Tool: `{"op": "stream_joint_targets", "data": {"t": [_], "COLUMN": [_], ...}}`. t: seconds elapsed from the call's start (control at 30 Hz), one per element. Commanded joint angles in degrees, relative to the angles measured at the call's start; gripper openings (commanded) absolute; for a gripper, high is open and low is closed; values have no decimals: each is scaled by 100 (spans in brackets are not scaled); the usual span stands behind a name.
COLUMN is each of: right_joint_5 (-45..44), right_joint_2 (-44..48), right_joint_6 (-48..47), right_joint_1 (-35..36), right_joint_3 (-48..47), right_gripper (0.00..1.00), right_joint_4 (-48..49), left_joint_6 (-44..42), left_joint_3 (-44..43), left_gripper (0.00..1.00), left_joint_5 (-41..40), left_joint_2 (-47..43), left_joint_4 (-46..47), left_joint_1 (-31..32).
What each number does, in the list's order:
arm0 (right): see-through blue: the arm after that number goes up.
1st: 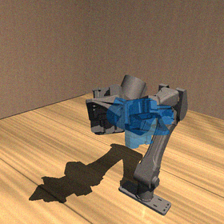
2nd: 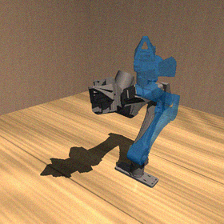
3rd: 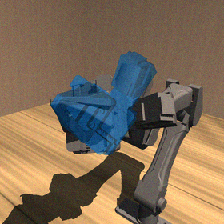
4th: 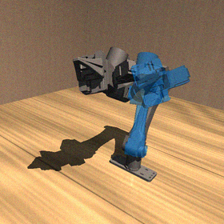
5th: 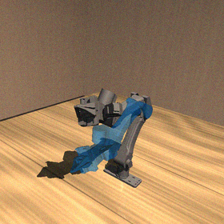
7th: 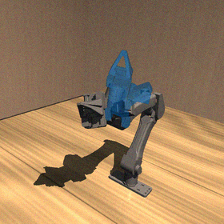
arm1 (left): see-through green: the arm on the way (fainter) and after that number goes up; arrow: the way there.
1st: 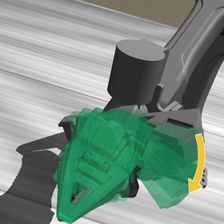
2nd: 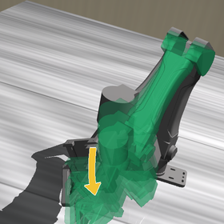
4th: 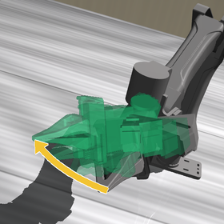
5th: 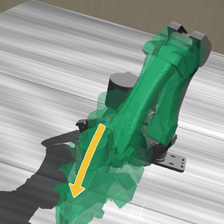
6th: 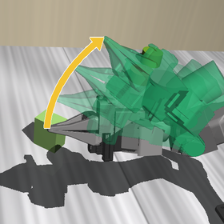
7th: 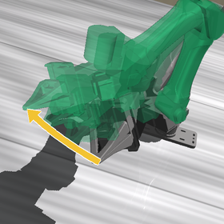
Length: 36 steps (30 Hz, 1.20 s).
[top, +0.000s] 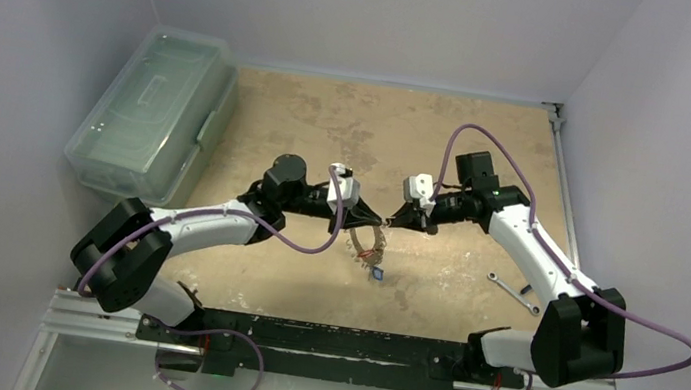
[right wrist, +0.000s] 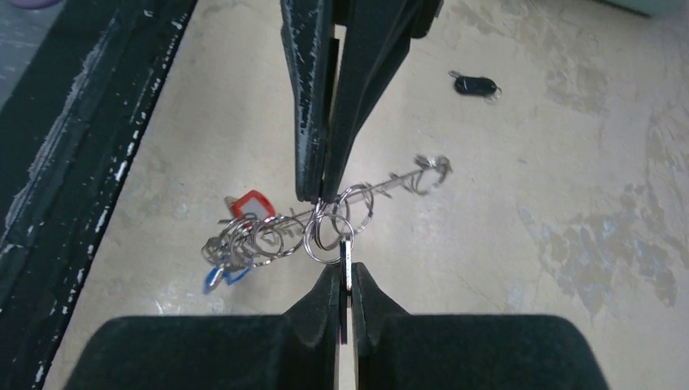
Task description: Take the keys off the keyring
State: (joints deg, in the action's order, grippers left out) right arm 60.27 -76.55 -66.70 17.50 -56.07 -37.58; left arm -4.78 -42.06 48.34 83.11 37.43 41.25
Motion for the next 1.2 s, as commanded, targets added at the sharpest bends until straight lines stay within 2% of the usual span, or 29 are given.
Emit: {"op": "stream_joint_targets", "data": {"t": [0.0,0.07,0.17,0.23,0.27,0.4,0.47,0.5,0.57,0.8,0.93,0.97,1.17], "right_joint_5": [743,605,417,325,327,573,488,433,340,468,865,932,1154], "right_joint_2": [-30,-19,21,18,24,8,8,11,-5,-20,-89,-102,-174], "right_joint_6": [-153,-161,-238,-304,-310,-2,251,288,368,685,805,845,1068], "right_joint_1": [-36,-36,-36,-36,-40,-45,-51,-72,-92,-115,-117,-115,-102], "right_joint_3": [9,9,45,55,41,-132,-210,-231,-250,-369,-491,-481,-99], "right_gripper": [13,31,39,53,55,49,54,61,65,62,38,35,29], "right_joint_4": [-174,-221,-299,-369,-398,-374,-168,-144,-116,77,-38,-38,266], "left_joint_6": [312,233,46,-65,-118,-168,-174,-174,-178,-162,-156,-158,-135], "left_joint_3": [124,156,188,211,220,250,247,243,229,225,225,225,228], "left_gripper": [0,0,0,0,0,0,0,0,0,0,0,0,0], "left_joint_5": [-87,-73,-57,-48,-52,-61,-64,-69,-70,-74,-114,-122,-162], "left_joint_2": [-313,-342,-357,-344,-340,-305,-289,-287,-291,-304,-300,-304,-322], "left_joint_4": [578,491,372,315,289,274,265,265,253,221,224,225,221], "left_joint_1": [-30,-54,-75,-99,-104,-121,-129,-135,-135,-163,-191,-191,-210]}}
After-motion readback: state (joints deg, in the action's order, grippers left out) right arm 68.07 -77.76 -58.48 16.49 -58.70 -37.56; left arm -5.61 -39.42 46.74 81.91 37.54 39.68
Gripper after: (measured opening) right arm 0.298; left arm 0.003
